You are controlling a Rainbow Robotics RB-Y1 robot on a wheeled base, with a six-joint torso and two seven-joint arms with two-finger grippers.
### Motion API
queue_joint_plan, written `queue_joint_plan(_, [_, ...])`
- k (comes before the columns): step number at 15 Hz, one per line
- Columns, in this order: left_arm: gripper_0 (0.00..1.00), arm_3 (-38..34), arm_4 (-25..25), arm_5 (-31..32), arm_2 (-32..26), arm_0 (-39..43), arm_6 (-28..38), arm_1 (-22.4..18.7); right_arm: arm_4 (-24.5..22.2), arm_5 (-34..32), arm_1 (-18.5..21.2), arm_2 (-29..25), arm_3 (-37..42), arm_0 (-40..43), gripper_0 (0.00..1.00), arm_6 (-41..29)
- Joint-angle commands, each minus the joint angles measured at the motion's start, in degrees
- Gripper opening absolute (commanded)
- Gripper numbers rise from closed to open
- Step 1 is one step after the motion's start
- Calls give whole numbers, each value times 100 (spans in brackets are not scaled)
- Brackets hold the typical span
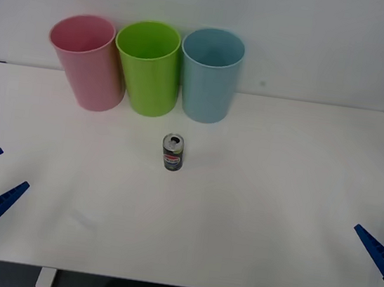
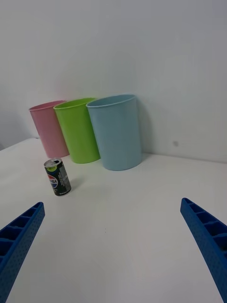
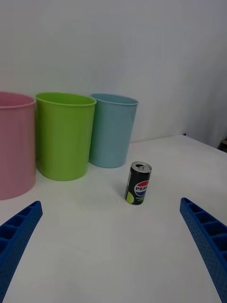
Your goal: Grasp the object on the table and drop it into the matching bin: aluminum can to the light blue bin, PET bottle to the pink bin.
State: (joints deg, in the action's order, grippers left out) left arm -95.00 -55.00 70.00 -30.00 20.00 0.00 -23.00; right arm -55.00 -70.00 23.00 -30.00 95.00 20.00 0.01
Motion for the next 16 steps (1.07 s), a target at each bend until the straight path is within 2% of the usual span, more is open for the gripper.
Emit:
queue_joint_plan(1, [100,0,0,0,0,0,0,0,0,0,0,0,0,0,100,-1])
queue_joint_plan(9, [100,0,0,0,0,0,0,0,-99,-189,82,152,-140,118,100,17])
queue_joint_plan(16, [100,0,0,0,0,0,0,0,-204,-128,91,926,-131,206,100,113])
